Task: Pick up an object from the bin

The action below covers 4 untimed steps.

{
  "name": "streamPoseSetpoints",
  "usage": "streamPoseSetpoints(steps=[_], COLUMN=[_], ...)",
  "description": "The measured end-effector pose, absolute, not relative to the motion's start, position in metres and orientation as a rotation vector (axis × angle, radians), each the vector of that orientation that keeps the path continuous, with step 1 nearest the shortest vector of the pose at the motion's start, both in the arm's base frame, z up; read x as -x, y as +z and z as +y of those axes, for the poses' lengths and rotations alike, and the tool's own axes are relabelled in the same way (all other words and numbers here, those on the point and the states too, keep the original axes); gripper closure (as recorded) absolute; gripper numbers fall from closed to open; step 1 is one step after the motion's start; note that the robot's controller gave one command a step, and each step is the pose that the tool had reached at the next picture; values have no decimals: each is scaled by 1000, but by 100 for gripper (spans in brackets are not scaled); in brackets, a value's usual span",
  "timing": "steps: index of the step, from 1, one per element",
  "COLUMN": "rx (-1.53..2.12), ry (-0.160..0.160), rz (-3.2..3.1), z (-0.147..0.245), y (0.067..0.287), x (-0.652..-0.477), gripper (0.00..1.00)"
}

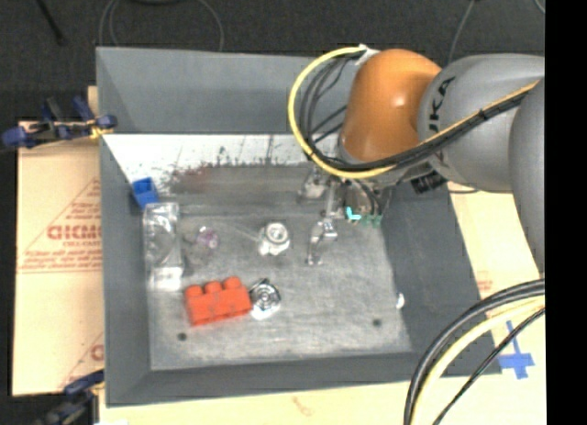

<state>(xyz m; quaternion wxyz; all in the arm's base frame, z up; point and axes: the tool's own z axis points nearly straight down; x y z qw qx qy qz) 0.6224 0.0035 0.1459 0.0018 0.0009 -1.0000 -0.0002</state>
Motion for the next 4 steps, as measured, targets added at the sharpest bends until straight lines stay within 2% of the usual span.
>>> streamPoseSetpoints(steps=[1,2,3,4], rx=[-449,-786,-1070,-1527], ry=[3,4,4,8], rz=[-3117,-3050,-2963,-2760], z=[37,31,34,44], y=[74,102,116,75], x=[-642,-633,-631,-647], gripper=[0,0,0,0])
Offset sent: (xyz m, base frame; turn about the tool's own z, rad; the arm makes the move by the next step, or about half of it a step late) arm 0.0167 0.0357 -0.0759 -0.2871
